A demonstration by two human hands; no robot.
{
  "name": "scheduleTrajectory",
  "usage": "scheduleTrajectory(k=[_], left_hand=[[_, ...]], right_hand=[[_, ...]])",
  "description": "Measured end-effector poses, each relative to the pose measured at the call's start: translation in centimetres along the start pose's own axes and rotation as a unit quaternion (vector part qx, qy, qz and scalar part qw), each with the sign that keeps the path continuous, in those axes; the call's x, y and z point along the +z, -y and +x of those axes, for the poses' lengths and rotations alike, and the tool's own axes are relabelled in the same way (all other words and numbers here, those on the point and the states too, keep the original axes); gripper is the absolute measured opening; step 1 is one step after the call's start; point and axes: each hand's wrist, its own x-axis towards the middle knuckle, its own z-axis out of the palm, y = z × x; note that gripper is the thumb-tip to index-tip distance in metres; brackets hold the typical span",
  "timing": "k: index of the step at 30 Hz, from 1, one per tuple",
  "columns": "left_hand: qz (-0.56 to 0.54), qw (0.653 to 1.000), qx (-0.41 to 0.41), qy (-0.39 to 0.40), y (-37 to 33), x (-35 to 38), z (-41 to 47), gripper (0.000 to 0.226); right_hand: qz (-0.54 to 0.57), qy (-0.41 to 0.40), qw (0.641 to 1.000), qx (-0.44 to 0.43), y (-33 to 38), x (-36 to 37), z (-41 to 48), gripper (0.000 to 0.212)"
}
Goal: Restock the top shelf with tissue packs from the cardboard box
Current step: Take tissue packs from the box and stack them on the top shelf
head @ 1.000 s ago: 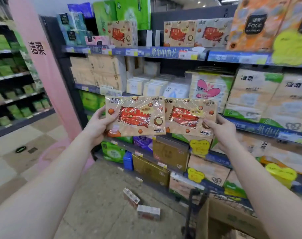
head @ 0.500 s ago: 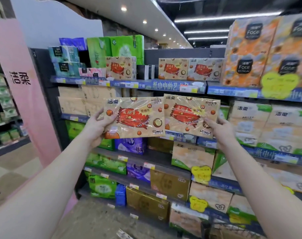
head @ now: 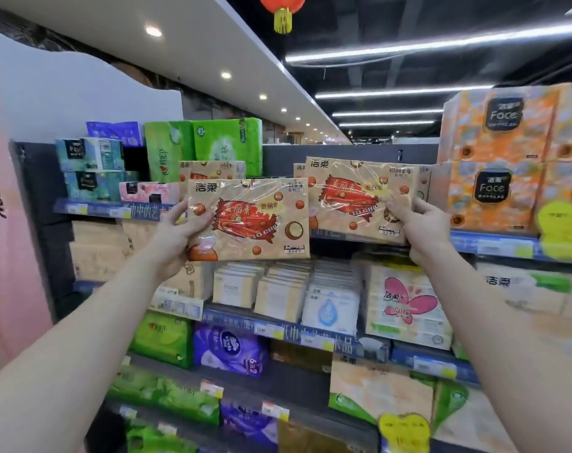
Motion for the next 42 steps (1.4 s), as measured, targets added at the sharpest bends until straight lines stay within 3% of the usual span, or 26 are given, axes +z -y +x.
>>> scheduleTrajectory(k=[6, 14, 19, 23, 27, 29, 32, 36, 40, 42], left_hand=[[0.003, 0.999, 0.037, 0.018, 0.1, 0.0, 9.4, 0.059], [-0.004, 0.997, 0.069, 0.017, 1.9, -0.6, 16.6, 0.083], [-0.004, 0.996, 0.066, 0.053, 2.3, -1.9, 19.2, 0.085], [0.011, 0.993, 0.074, 0.086, 1.3, -1.9, 19.8, 0.089], [0.007, 0.991, 0.084, 0.1, 0.6, -1.5, 20.9, 0.086], [0.0, 0.991, 0.086, 0.105, 0.6, -1.4, 21.3, 0.096], [-0.007, 0.989, 0.088, 0.121, 0.6, -1.0, 22.0, 0.09], [-0.008, 0.986, 0.1, 0.134, 0.9, -0.5, 22.8, 0.105], [-0.021, 0.984, 0.1, 0.145, 1.3, 0.0, 23.4, 0.069], [-0.021, 0.985, 0.1, 0.142, 1.6, 0.2, 24.0, 0.064]], right_hand=[[-0.055, 0.017, 0.998, -0.037, -1.2, 3.4, 9.1, 0.041], [-0.106, -0.009, 0.994, 0.008, -5.2, 8.2, 18.5, 0.052], [-0.176, -0.029, 0.983, 0.036, -8.6, 9.3, 21.2, 0.022], [-0.23, -0.019, 0.969, 0.086, -7.9, 9.8, 21.6, 0.048], [-0.287, -0.012, 0.953, 0.099, -6.9, 10.0, 22.0, 0.038], [-0.293, -0.025, 0.95, 0.102, -7.1, 10.4, 21.9, 0.043], [-0.317, -0.04, 0.942, 0.107, -8.4, 10.8, 23.2, 0.058], [-0.357, -0.079, 0.926, 0.092, -8.9, 11.9, 23.8, 0.022], [-0.392, -0.118, 0.909, 0.085, -9.6, 12.4, 25.3, 0.026], [-0.399, -0.13, 0.904, 0.084, -9.2, 13.4, 24.7, 0.026]])
